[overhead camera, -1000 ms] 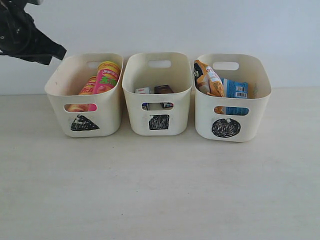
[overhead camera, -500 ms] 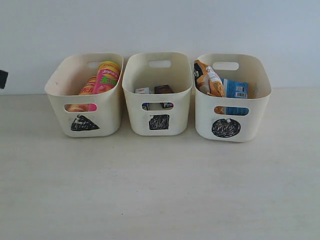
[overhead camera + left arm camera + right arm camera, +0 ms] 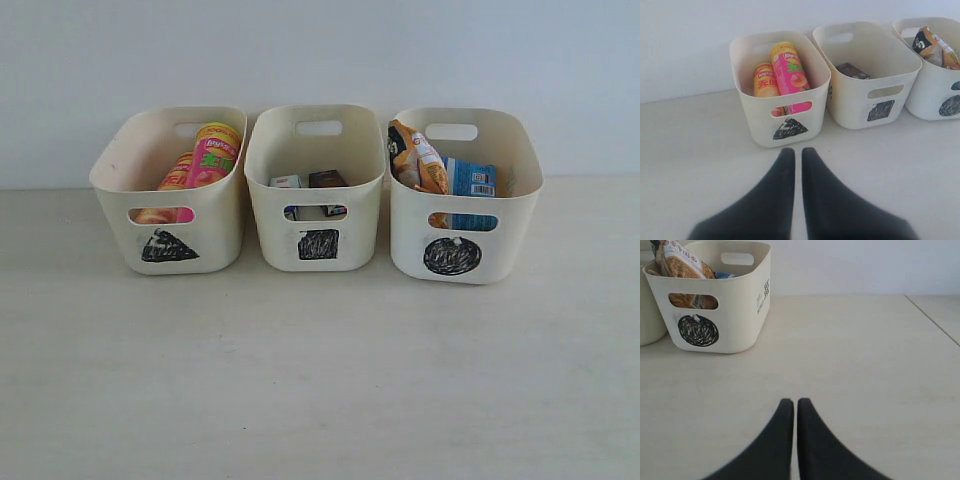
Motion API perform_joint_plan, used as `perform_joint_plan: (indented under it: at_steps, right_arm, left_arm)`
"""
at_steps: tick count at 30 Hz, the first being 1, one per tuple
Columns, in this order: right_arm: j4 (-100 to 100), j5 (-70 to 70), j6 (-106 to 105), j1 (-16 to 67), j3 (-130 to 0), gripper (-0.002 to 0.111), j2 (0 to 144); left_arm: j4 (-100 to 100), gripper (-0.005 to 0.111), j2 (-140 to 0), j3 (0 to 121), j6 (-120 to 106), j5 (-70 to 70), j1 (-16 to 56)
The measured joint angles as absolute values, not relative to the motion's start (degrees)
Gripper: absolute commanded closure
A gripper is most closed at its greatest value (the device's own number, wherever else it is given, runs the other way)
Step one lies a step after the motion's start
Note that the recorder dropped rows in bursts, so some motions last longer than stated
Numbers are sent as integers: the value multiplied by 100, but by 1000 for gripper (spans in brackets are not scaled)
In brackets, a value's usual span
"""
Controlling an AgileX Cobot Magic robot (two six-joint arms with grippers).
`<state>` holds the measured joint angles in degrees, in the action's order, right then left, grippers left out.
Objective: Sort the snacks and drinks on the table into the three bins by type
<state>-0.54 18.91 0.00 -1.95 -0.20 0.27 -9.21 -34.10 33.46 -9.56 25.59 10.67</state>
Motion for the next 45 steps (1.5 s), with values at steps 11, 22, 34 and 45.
perform_joint_plan:
  at_steps: [11,22,34,45]
  right_arm:
    - [-54,1891,0,-195,-20,108,27]
    - [-54,1891,0,-195,-20,108,27]
    - [-54,1891,0,-195,-20,108,27]
    - [-54,1891,0,-195,-20,108,27]
  left_arm:
    - [-942,103,-2496,1643,-966,964,1067]
    - [-127,103,-1580,630,-558,390,1067]
    - [58,103,-485,22,-221,504,918]
    - [58,103,-23,22,-160,1348,566]
